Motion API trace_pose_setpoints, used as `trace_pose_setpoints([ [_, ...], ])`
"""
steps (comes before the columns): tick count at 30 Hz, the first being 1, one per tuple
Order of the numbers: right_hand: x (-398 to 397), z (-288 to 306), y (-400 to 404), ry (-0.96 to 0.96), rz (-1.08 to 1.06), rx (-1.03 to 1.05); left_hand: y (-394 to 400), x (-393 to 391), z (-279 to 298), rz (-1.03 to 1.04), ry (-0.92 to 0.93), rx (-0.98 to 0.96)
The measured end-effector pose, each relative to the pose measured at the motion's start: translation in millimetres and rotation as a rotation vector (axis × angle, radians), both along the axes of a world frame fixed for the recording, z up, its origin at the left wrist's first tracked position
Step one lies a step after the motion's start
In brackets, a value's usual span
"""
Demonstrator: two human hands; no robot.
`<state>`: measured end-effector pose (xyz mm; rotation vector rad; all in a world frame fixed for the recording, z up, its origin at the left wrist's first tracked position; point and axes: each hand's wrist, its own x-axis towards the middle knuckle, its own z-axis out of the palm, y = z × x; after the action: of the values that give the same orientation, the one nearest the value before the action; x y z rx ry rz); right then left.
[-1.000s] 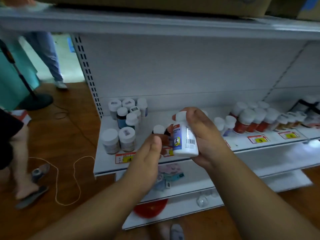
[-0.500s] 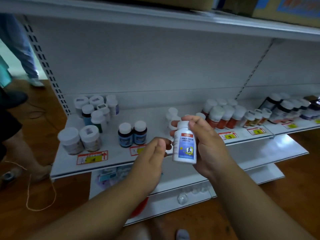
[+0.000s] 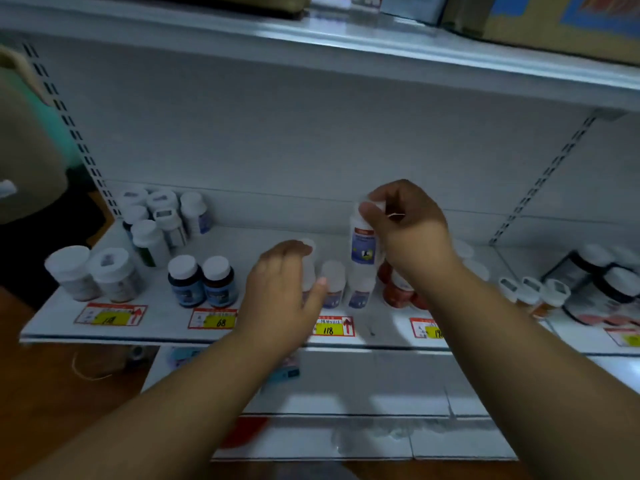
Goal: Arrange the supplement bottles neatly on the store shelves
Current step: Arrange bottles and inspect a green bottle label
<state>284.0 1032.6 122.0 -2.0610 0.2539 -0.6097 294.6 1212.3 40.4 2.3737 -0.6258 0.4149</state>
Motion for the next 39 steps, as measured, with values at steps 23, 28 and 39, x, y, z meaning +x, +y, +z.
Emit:
trace_pose_setpoints([
  [23,95,-77,-20,0.390,0.435,-0.535,-35,53,-39,-0.060,0.073,0.491],
  [28,89,-76,-21,0.370,0.423,-0.523,-29,50,-35,-0.077,0.079,0.445],
  [39,91,-41,69,0.172,0.563,-0.465,68,37,0,0.207,0.053,0.211],
])
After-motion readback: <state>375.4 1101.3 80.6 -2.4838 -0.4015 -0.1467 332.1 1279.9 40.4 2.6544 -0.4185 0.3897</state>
